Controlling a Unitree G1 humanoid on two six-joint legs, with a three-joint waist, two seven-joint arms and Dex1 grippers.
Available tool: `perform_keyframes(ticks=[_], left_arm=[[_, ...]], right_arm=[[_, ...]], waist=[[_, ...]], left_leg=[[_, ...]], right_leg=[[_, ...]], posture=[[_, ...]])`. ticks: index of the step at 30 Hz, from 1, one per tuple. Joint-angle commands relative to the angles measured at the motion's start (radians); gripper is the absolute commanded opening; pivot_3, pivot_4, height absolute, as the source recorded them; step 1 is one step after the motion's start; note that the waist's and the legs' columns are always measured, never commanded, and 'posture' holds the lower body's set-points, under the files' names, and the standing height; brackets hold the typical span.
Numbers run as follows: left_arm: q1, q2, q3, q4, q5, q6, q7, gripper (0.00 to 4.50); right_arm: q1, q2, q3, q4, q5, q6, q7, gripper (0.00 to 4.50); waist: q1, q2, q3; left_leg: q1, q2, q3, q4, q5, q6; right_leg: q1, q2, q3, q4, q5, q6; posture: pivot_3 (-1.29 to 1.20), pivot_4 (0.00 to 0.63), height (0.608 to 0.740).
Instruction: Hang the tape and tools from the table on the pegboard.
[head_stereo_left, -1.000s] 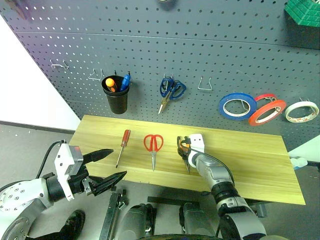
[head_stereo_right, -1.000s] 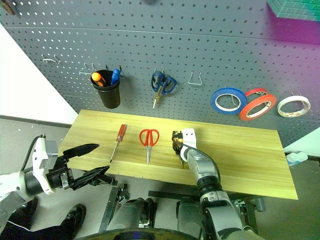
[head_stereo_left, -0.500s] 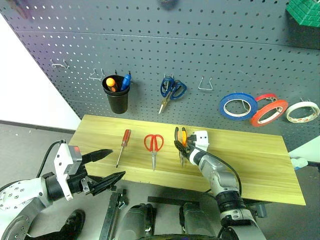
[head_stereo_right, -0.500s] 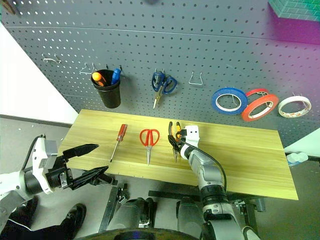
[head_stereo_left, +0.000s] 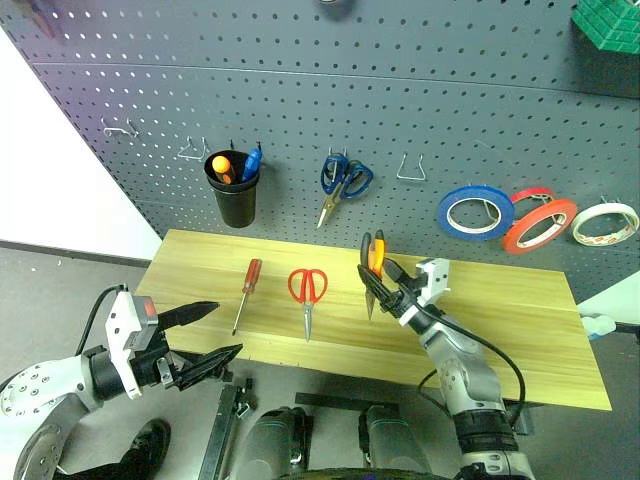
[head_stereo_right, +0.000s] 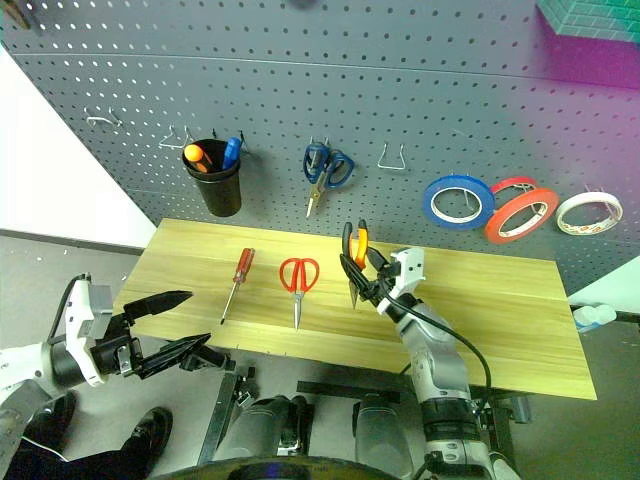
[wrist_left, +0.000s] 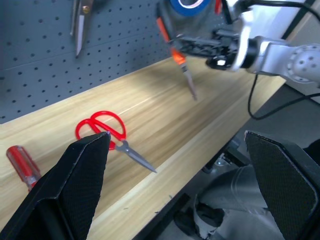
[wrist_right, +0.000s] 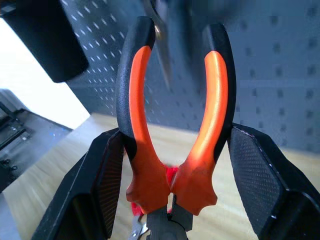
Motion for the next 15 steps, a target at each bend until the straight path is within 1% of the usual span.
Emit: perform_keyframes(ticks=[1,5,10,15], left_arm=[[-0.005,-0.012,-0.009,0.023,0.013,-0.047,-0.024,4.5],[-0.023,-0.03,-0.015,0.05,0.013,-0.065,-0.031,4.5],[-0.029,-0.046,-0.008,0.051,0.002,-0.069,-0.031,4.5],[-0.043,-0.049,-0.016,0.071,0.009,-0.081,-0.036,4.5]], right_arm=[[0.007,-0.016,-0.004,-0.093,0.048,-0.066,0.057,2.82],[0.006,-0.033,-0.013,-0.122,0.062,-0.091,0.063,2.82],[-0.019,-0.055,-0.038,-0.159,0.131,-0.077,0.08,2.82],[-0.072,-0.065,-0.062,-0.149,0.166,-0.086,0.086,2.82]], waist=[[-0.002,0.0,0.0],[-0.002,0.0,-0.001],[-0.001,-0.002,-0.003],[-0.002,-0.002,-0.006]], left_leg=[[0.0,0.0,0.0,0.0,0.0,0.0],[0.0,0.0,0.0,0.0,0.0,0.0],[0.0,0.0,0.001,0.001,0.0,0.0],[0.001,0.0,0.001,0.002,0.001,-0.001]], right_leg=[[0.0,0.0,0.0,0.0,0.0,0.0],[-0.001,0.0,0.0,0.001,0.0,0.0],[0.0,0.0,0.0,0.001,0.0,0.001],[0.0,0.0,0.0,0.003,0.001,0.001]], posture=[[0.02,0.084,0.74],[0.01,0.073,0.74],[0.01,0.061,0.74],[0.0,0.046,0.74]])
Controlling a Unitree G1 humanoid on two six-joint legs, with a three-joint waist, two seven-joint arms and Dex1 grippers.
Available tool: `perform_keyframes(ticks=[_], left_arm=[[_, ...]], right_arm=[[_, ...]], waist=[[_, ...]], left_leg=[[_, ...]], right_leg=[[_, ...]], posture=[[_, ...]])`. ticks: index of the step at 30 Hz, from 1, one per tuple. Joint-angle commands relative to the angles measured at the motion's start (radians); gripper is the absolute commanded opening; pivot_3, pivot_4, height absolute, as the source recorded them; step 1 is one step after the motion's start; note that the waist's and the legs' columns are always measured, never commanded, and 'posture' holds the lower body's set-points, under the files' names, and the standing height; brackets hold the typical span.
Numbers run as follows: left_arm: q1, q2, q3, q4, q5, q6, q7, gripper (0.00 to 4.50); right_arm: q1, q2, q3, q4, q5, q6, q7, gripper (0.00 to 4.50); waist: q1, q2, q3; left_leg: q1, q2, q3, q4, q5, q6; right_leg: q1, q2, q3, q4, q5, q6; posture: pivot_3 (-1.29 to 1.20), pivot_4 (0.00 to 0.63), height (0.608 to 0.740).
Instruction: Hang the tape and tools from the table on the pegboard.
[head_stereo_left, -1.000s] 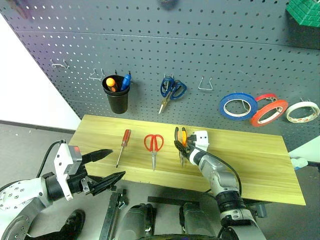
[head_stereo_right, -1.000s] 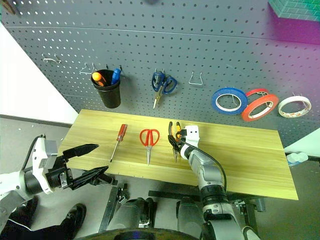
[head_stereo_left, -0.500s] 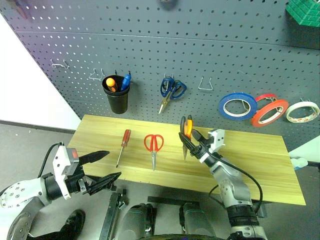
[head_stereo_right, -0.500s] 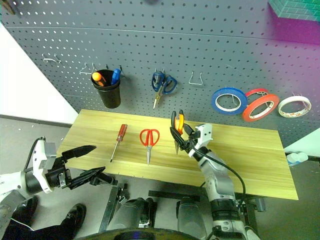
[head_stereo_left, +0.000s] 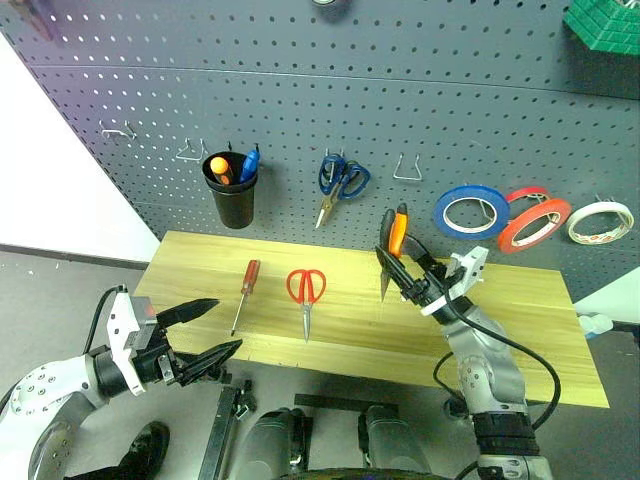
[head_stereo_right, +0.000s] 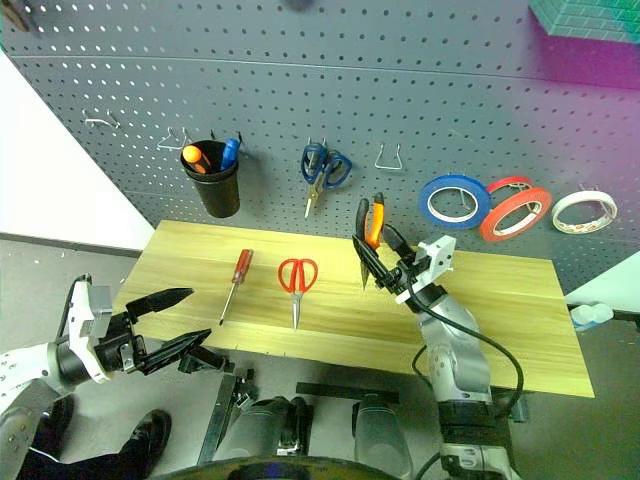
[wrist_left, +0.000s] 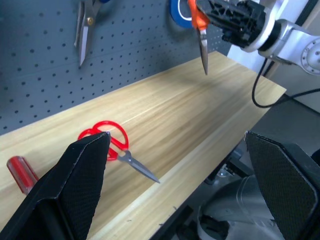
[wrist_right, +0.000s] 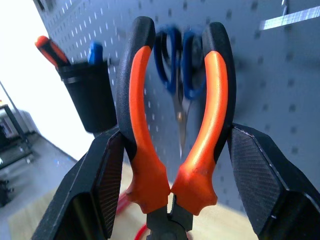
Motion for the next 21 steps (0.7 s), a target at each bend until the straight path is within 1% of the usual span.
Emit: perform_keyframes(ticks=[1,9,12,15,21], left_arm=[[-0.018,-0.003,0.002,0.014,-0.004,-0.023,-0.009,4.5],[-0.068,-0.001,-0.011,0.04,0.003,-0.028,-0.004,4.5],[-0.074,-0.002,-0.019,0.037,0.009,-0.029,-0.001,4.5],[-0.088,-0.004,-0.024,0.05,0.009,-0.032,-0.002,4.5],[-0.106,-0.013,-0.045,0.081,0.024,-0.053,-0.011,4.5]], right_arm=[[-0.052,-0.011,-0.019,-0.044,0.032,-0.032,0.011,2.82],[-0.184,-0.012,-0.059,0.009,0.04,-0.049,-0.029,2.82],[-0.252,-0.012,-0.074,0.034,0.023,-0.057,-0.076,2.82],[-0.319,-0.014,-0.071,0.067,-0.01,-0.073,-0.119,2.82],[-0.441,0.015,-0.062,0.194,-0.102,-0.161,-0.222,2.82]], waist=[[0.0,0.0,-0.002],[0.0,-0.002,-0.015],[-0.002,-0.002,-0.018],[-0.002,-0.002,-0.019],[-0.002,-0.002,-0.022]], left_leg=[[0.0,0.0,0.0,0.0,0.0,0.0],[0.001,0.0,0.0,0.001,0.002,-0.003],[0.001,0.0,0.0,0.001,0.002,-0.003],[0.002,0.0,0.0,0.002,0.003,-0.004],[0.003,0.0,0.0,0.004,0.004,-0.006]], right_leg=[[0.0,0.0,0.0,0.0,0.0,0.0],[0.0,0.001,-0.001,0.004,0.002,0.002],[0.0,0.001,-0.001,0.005,0.002,0.003],[0.0,0.001,-0.001,0.007,0.002,0.002],[0.0,0.002,-0.001,0.012,0.003,0.002]], posture=[[0.0,0.043,0.74],[0.0,0.027,0.74],[0.01,0.026,0.74],[0.01,0.026,0.74],[0.01,0.024,0.74]])
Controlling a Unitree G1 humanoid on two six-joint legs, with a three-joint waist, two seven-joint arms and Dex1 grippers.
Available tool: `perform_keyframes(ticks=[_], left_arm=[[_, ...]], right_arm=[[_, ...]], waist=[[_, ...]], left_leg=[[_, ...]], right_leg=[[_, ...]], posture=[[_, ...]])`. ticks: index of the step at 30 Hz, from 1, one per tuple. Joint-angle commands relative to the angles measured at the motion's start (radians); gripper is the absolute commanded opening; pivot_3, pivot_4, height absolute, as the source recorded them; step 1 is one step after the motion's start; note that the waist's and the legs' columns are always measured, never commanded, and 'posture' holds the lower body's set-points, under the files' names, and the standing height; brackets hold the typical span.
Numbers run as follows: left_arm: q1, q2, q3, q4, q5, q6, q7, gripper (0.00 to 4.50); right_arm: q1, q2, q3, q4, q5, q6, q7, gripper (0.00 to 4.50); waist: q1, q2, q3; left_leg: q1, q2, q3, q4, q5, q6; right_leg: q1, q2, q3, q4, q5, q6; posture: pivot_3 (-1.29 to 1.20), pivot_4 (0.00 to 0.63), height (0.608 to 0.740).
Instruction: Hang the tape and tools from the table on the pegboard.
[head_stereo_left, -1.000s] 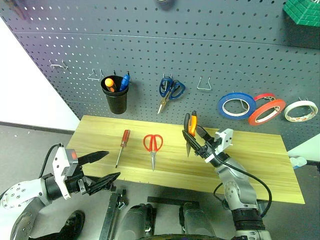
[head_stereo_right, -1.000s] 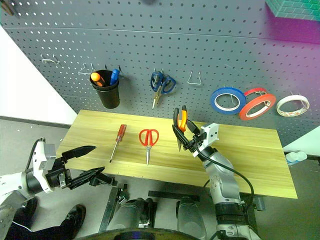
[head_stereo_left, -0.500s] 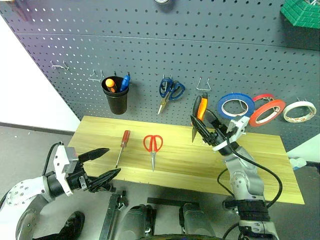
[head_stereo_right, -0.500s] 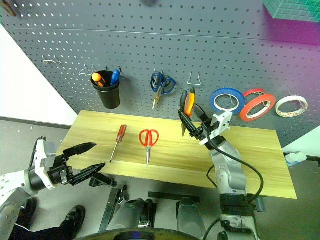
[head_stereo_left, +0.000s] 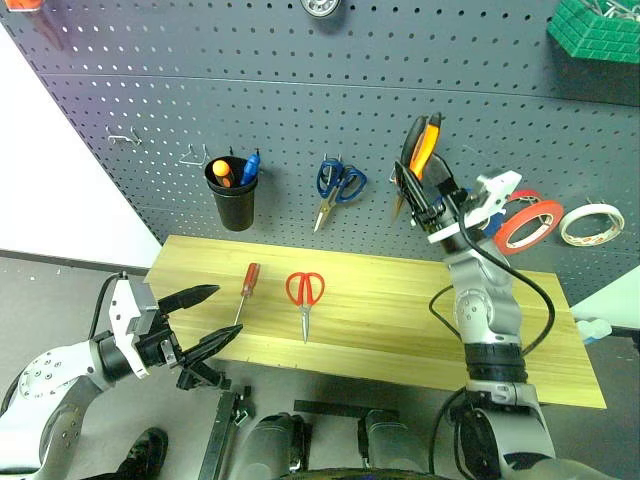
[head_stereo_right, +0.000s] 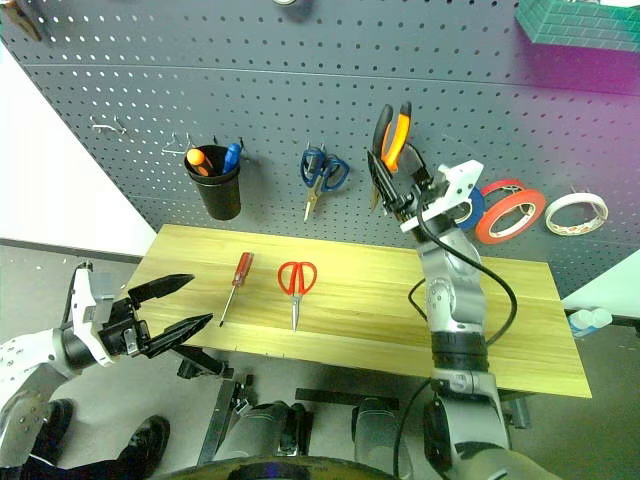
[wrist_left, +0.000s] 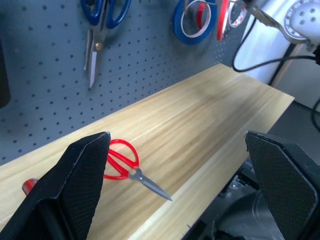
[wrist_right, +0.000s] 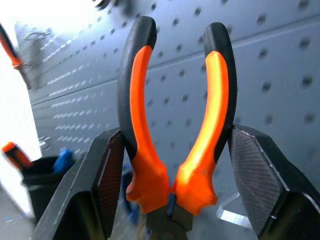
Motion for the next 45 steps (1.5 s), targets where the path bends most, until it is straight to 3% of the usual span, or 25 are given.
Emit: perform_keyframes(ticks=[1,17,26,37,45], left_arm=[[-0.014,-0.005,-0.008,0.008,0.009,-0.03,-0.01,4.5],[-0.007,-0.011,-0.003,-0.01,0.011,-0.042,0.014,4.5],[-0.049,-0.013,0.034,-0.129,-0.101,0.043,0.11,4.5],[-0.038,-0.032,0.03,-0.216,-0.142,0.08,0.19,4.5],[-0.038,-0.027,0.037,-0.242,-0.167,0.098,0.214,4.5]], right_arm=[[-0.073,0.018,-0.001,0.044,-0.044,-0.071,-0.054,2.82],[-0.268,0.025,-0.027,0.282,-0.056,-0.196,-0.101,2.82],[-0.324,0.005,-0.044,0.401,-0.074,-0.276,-0.105,2.82],[-0.41,-0.019,-0.061,0.547,-0.09,-0.358,-0.092,2.82],[-0.412,-0.025,-0.03,0.649,-0.205,-0.483,-0.163,2.82]], waist=[[0.0,0.0,-0.001],[-0.001,0.001,-0.002],[0.0,0.001,-0.002],[0.0,0.001,-0.002],[0.001,0.001,-0.002]], left_leg=[[0.0,0.0,0.0,0.001,0.0,0.0],[0.0,0.002,-0.001,0.011,0.0,0.0],[0.0,0.002,-0.001,0.013,0.001,0.0],[0.002,0.003,-0.001,0.014,0.002,-0.002],[0.005,0.003,-0.001,0.015,0.003,-0.003]], right_leg=[[0.0,0.0,0.0,0.001,0.0,0.0],[0.001,0.003,0.0,0.007,0.001,-0.002],[0.002,0.003,-0.001,0.009,0.002,-0.002],[0.002,0.005,-0.001,0.013,0.002,-0.002],[0.003,0.005,-0.001,0.016,0.001,-0.003]], posture=[[0.01,0.024,0.74],[0.03,0.022,0.74],[0.04,0.023,0.74],[0.06,0.025,0.74],[0.07,0.033,0.74]])
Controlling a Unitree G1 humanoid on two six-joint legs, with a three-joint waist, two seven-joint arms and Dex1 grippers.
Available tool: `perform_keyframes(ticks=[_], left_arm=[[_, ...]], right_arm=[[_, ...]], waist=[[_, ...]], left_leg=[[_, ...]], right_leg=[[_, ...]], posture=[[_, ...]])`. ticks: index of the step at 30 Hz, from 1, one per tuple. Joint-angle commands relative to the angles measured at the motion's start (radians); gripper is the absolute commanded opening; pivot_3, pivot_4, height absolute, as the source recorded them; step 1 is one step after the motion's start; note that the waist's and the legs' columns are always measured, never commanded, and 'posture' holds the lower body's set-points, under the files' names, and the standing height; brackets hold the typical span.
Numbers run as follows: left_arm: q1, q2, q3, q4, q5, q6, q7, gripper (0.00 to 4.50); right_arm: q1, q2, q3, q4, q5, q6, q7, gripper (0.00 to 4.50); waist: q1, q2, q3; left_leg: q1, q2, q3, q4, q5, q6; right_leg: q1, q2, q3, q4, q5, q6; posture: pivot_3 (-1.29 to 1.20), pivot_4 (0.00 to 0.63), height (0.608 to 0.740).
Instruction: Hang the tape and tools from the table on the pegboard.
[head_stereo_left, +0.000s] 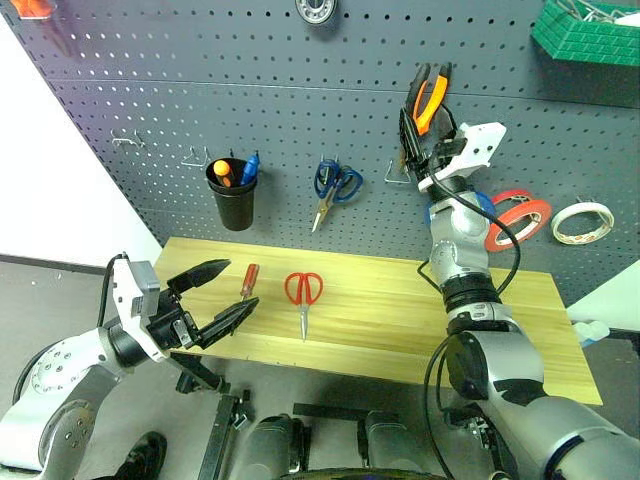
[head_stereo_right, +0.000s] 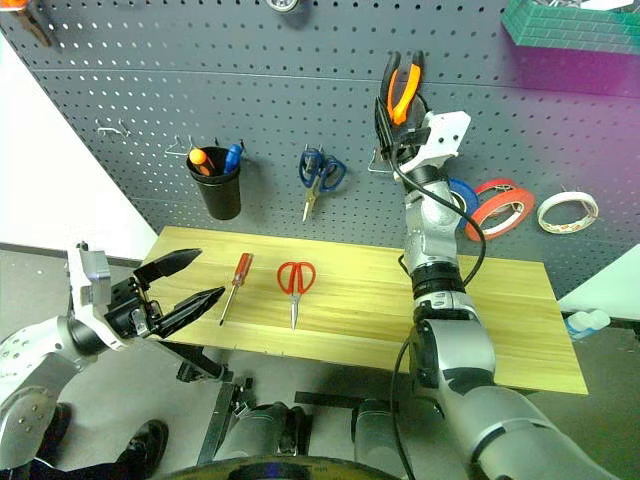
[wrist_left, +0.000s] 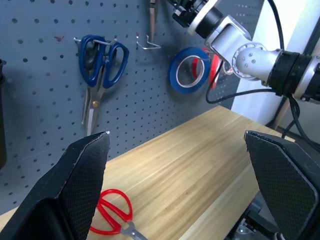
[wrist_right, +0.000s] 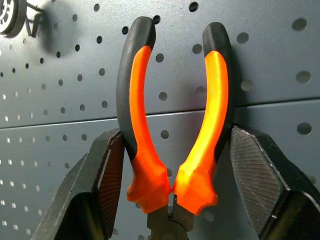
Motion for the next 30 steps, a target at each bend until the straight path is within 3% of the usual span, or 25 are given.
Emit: perform_keyframes(ticks=[1,14,30], left_arm=[[-0.004,0.007,0.025,-0.048,-0.029,0.004,0.01,4.5],[-0.012,-0.02,0.036,-0.06,-0.054,-0.032,0.019,4.5],[-0.006,-0.036,0.034,-0.039,-0.031,-0.08,-0.01,4.5]], right_arm=[[-0.034,-0.012,0.009,0.023,-0.041,-0.08,-0.027,2.82],[-0.027,0.0,0.034,0.113,-0.098,-0.18,-0.056,2.82],[-0.035,0.013,0.098,0.236,-0.274,-0.209,-0.332,2.82]], waist=[[0.0,0.0,0.0],[0.0,0.0,0.0],[0.0,0.0,0.0]], left_leg=[[0.0,0.0,0.0,0.0,0.0,0.0],[0.01,0.003,0.0,0.0,0.002,0.001],[0.01,0.005,0.0,-0.001,0.002,0.0]], right_leg=[[0.0,0.0,0.0,0.0,-0.001,-0.001],[0.008,0.003,0.002,0.002,-0.001,-0.004],[0.008,0.004,0.003,0.002,-0.002,-0.007]], posture=[[0.07,0.034,0.74],[0.07,0.042,0.74],[0.08,0.044,0.74]])
